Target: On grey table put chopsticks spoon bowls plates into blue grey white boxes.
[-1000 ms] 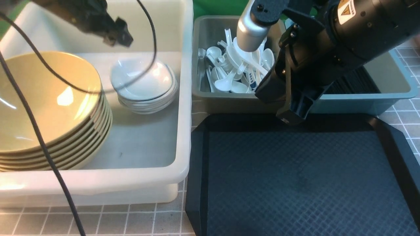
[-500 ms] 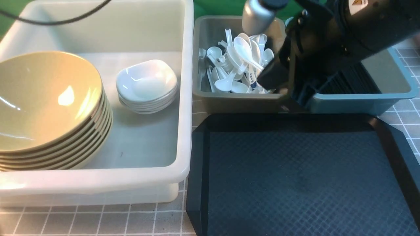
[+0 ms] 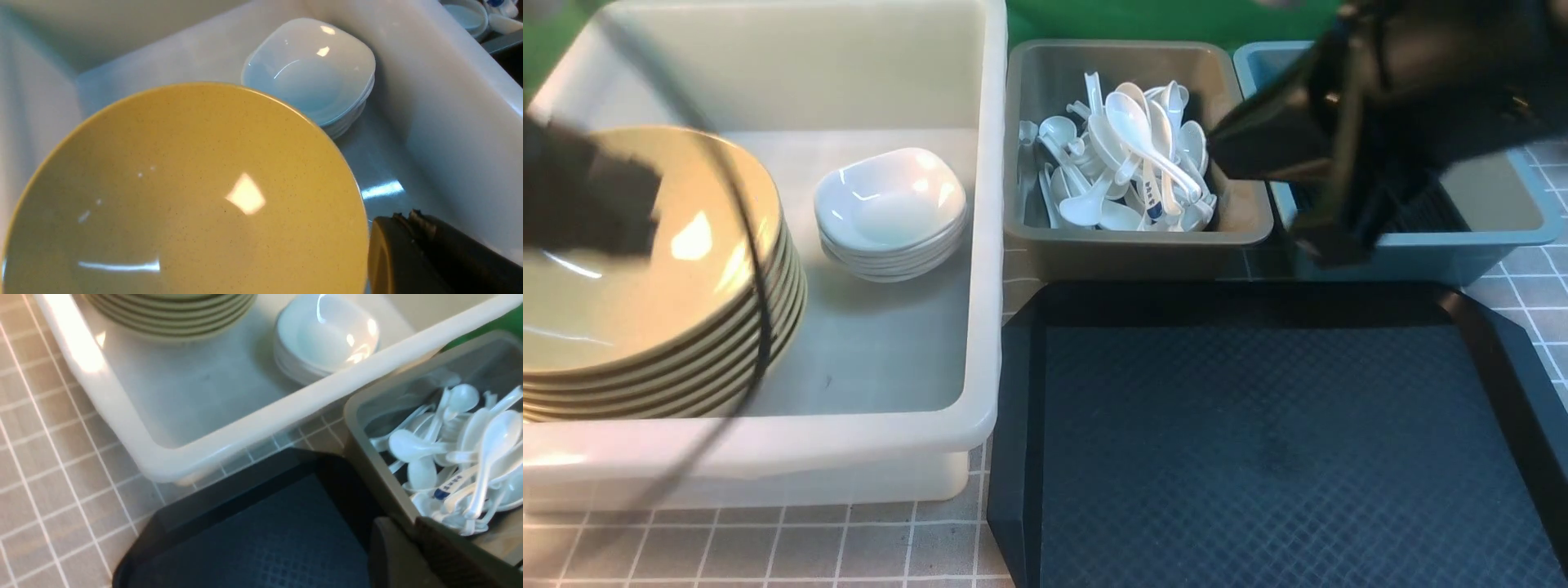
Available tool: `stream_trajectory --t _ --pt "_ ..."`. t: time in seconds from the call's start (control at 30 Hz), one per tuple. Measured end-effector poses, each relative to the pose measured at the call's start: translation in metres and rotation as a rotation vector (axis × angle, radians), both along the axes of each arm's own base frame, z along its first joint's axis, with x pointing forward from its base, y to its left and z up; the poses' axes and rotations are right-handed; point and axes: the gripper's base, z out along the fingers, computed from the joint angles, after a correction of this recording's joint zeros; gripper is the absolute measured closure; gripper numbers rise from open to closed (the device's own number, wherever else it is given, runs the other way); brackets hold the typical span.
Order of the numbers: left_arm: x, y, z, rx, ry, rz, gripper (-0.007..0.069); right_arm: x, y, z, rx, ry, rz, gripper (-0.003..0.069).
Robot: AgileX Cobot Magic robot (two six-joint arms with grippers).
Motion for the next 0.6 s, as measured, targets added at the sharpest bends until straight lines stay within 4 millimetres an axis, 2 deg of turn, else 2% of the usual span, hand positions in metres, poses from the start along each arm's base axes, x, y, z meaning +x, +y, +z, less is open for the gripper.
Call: stream_trajectory --t 0.03,0.07,0.1,0.17,0.2,0.23,0.37,0.5,0.6 --pt "-0.005 0.000 -0.003 -0.001 -0.016 0.004 0.0634 -0.002 -0.001 -0.003 0.005 -0.004 -0.003 0.0603" --pt "-0.025 0.002 -0.013 -0.010 -0.081 0.020 0.0634 -0.011 -0.009 -0.008 0.030 -0.026 -0.011 0.0601" --pt "-0.032 0.002 -0.020 -0.015 -0.100 0.028 0.0634 -0.015 -0.011 -0.010 0.041 -0.034 -0.014 0.0600" --pt "-0.058 0.003 -0.032 -0.037 -0.175 0.044 0.0634 -0.029 -0.021 -0.017 0.091 -0.060 -0.025 0.0597" --pt "-0.058 0.003 -0.032 -0.037 -0.175 0.044 0.0634 -0.030 -0.022 -0.018 0.095 -0.062 -0.027 0.0597" --pt "-0.073 0.004 -0.040 -0.051 -0.220 0.053 0.0634 -0.039 -0.030 -0.023 0.124 -0.083 -0.034 0.0595" --pt "-0.108 0.004 -0.060 -0.071 -0.318 0.059 0.0634 -0.066 -0.051 -0.037 0.200 -0.161 -0.059 0.0590" --pt "-0.123 0.005 -0.070 -0.074 -0.372 0.058 0.0634 -0.086 -0.068 -0.044 0.288 -0.252 -0.086 0.0587" --pt "-0.128 0.005 -0.071 -0.075 -0.398 0.058 0.0634 -0.093 -0.075 -0.045 0.333 -0.289 -0.100 0.0585"
